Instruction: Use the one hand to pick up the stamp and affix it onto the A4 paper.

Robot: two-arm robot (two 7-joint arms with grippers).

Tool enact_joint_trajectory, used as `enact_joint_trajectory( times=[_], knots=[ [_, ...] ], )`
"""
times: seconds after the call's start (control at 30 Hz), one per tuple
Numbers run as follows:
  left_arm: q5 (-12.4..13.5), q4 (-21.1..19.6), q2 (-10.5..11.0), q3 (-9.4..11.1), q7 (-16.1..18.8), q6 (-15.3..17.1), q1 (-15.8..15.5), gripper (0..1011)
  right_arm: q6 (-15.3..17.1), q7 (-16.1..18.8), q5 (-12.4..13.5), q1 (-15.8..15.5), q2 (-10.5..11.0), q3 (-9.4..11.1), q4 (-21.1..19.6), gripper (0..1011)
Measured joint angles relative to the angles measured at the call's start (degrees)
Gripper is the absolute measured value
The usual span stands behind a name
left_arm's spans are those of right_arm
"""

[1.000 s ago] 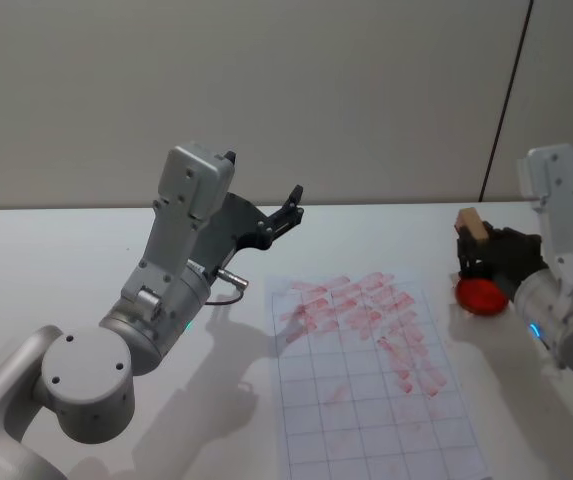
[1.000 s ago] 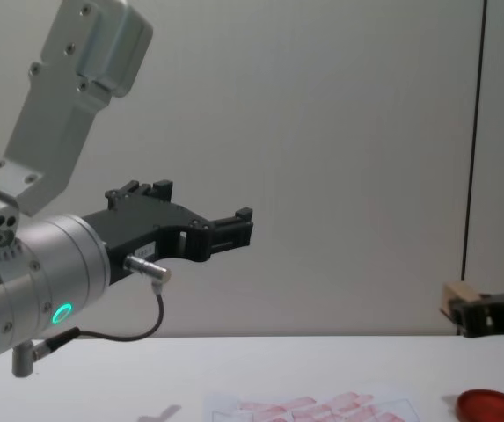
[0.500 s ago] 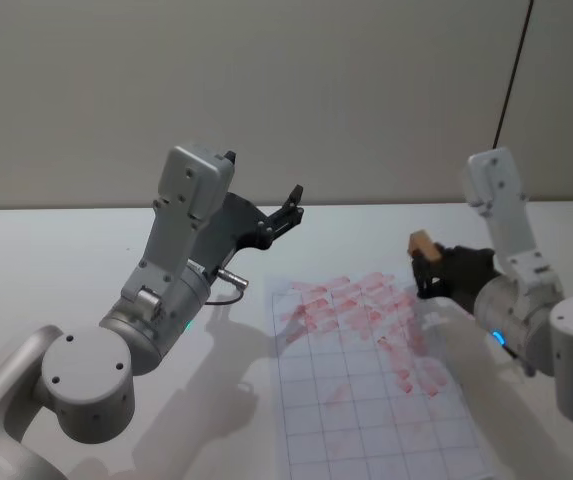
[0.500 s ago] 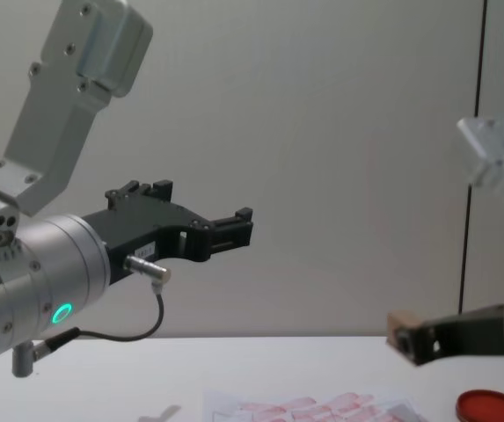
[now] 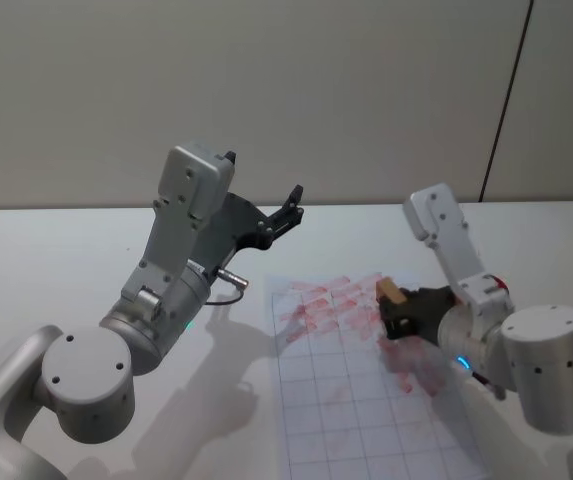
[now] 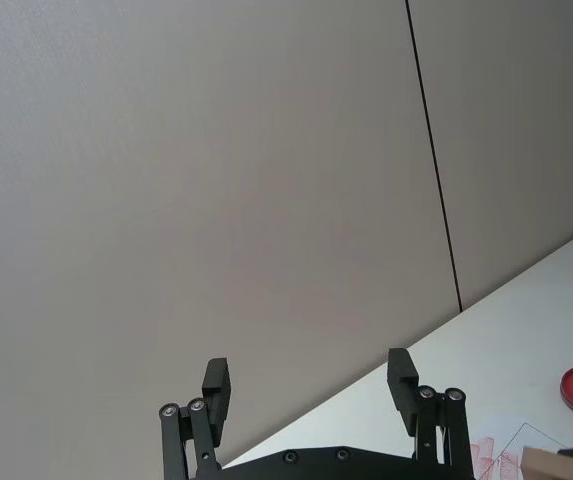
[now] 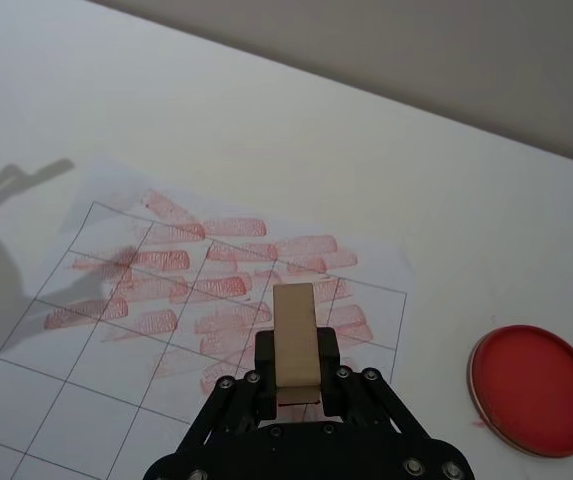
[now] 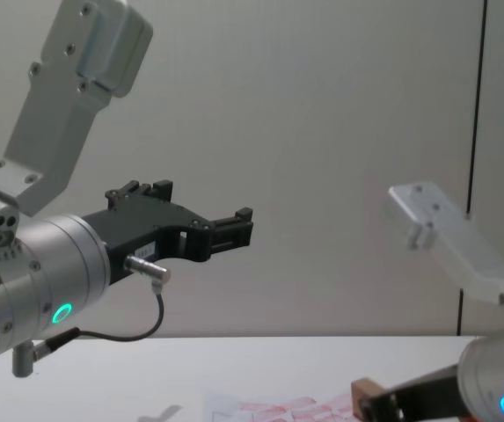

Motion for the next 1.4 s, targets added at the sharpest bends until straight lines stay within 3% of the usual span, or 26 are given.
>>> enact_joint_trajectory(
  times=[0.8,1.13,1.4],
  knots=[
    [0.0,0.0,0.0,0.0,0.0,0.0,0.0,1001,0.5,1.6,-2.7,1.7,-1.6,-0.8,6.6,219],
    [0.0,0.0,0.0,0.0,0.0,0.0,0.0,1001,0.3,1.7,-2.6,1.8,-1.8,-0.7,7.8,219],
    [0.0,0.0,0.0,0.0,0.0,0.0,0.0,1001,-0.3,1.4,-1.0,1.7,-2.0,-0.1,8.4,219]
  ],
)
